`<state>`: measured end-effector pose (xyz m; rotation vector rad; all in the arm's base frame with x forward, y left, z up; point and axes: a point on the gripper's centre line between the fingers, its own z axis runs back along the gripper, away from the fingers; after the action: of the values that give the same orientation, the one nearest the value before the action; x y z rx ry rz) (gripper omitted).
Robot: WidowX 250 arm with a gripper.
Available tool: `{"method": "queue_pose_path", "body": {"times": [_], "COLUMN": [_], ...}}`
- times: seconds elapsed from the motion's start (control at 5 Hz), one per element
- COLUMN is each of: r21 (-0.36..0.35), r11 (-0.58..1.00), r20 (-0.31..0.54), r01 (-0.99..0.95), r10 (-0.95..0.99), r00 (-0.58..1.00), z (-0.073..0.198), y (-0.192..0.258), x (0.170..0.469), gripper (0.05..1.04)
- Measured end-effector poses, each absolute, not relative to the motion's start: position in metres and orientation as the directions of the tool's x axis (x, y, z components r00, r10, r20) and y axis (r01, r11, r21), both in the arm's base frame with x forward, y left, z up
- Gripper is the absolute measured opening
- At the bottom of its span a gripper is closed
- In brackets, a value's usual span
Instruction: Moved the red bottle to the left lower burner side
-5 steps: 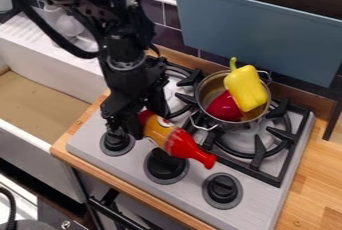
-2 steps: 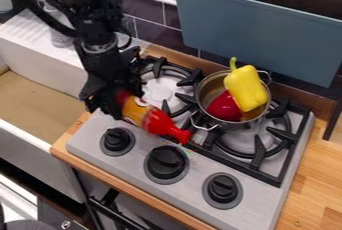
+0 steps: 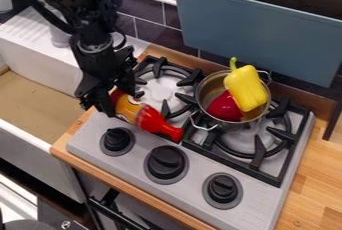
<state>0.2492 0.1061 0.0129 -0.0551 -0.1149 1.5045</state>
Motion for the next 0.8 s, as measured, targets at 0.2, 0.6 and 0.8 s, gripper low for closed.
{"method": "queue_pose_path", "body": {"times": [0.2, 0.6, 0.8], "r21": [-0.094, -0.098, -0.09], "r11": [0.06, 0.034, 0.019], "r20": [0.051, 0.069, 0.072], "r01": [-0.994, -0.995, -0.996], "r10": [0.997, 0.997, 0.997], "r00": [0.055, 0.027, 0.012], "z": [0.007, -0.002, -0.005], "y": [0.103, 0.099, 0.097], "x": [0.25, 0.25, 0.251], "gripper": [0.636, 0.636, 0.675]}}
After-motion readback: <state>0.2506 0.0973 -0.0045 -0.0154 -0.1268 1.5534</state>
